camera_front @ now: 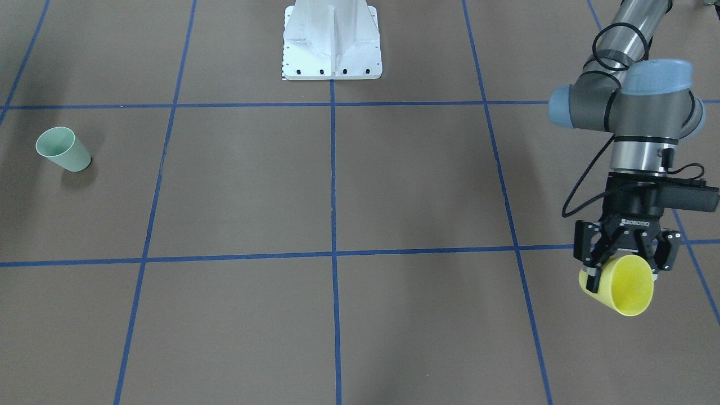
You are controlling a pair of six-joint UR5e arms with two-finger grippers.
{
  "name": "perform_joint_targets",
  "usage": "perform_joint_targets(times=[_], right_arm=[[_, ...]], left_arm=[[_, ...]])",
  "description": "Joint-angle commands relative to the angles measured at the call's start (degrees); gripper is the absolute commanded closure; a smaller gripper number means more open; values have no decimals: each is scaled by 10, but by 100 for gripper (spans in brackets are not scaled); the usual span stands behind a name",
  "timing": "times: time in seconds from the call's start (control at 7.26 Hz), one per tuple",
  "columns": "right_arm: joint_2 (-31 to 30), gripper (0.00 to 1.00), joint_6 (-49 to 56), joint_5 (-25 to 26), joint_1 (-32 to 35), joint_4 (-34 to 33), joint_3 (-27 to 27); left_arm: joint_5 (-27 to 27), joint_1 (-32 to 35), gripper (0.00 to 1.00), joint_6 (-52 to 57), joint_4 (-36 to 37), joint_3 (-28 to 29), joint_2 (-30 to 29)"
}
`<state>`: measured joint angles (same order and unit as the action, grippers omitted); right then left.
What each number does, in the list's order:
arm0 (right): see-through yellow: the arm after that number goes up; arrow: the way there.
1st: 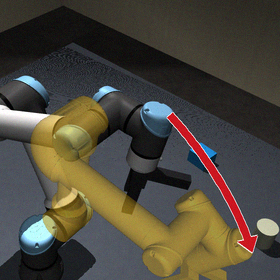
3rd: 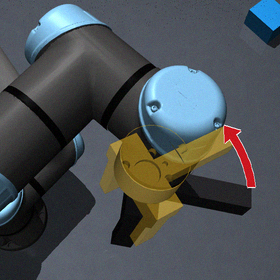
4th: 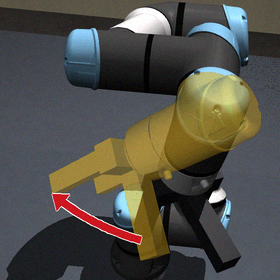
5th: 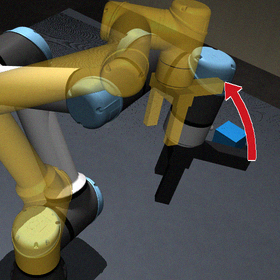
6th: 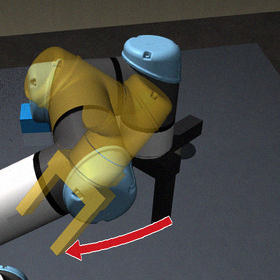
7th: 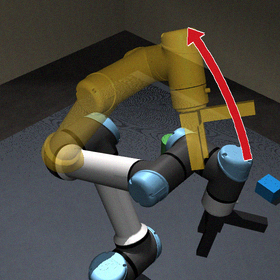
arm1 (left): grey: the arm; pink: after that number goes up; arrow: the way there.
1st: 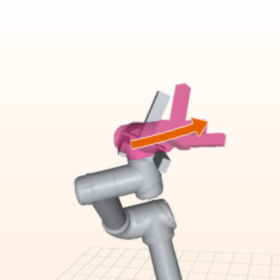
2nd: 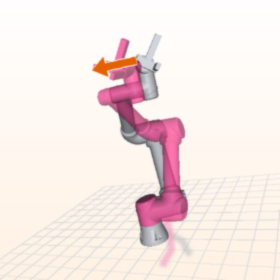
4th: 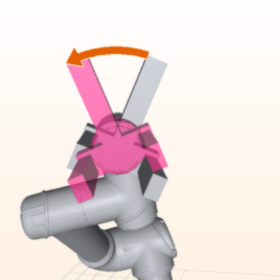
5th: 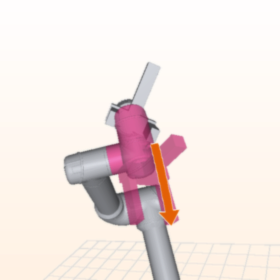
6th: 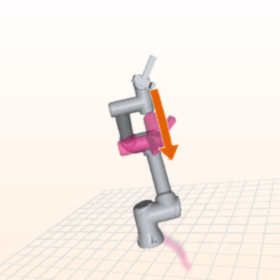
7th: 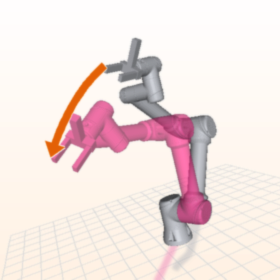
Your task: Transfer and stack yellow cup on green cup
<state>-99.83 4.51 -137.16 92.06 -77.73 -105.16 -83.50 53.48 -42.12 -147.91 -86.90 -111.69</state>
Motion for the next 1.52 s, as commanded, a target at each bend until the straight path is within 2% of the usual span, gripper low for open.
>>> perform_joint_targets(times=[0.0, 0.14, 0.28, 0.41, 0.55, 0.69, 0.96, 1.24, 1.38], right_arm=[[39, 0, 17, -13, -1, 26, -12], [47, 1, 20, -28, -7, 109, -7], [50, 1, 9, -70, -10, 126, -7], [61, 1, -25, -112, -29, 127, -9], [111, 1, -117, -114, -62, 126, -12], [158, 1, -195, -110, -120, 123, -10], [242, 1, -326, -109, -207, 68, -13], [336, 1, -499, -87, -290, 61, -10], [382, 1, -607, -54, -349, 61, -6]], left_arm=[[1, -98, 96, 51, -29, -35, -33], [0, -135, 100, 52, -33, -48, -48], [-17, -168, 100, 58, -33, -62, -71], [-92, -187, 99, 59, -34, -63, -101], [-106, -193, 97, 98, -40, -64, -106], [-105, -209, 90, 172, -63, -62, -102], [-103, -226, 89, 185, -72, -61, -102], [-102, -236, 87, 186, -98, -57, -99], [-101, -239, 87, 186, -103, -57, -100]])
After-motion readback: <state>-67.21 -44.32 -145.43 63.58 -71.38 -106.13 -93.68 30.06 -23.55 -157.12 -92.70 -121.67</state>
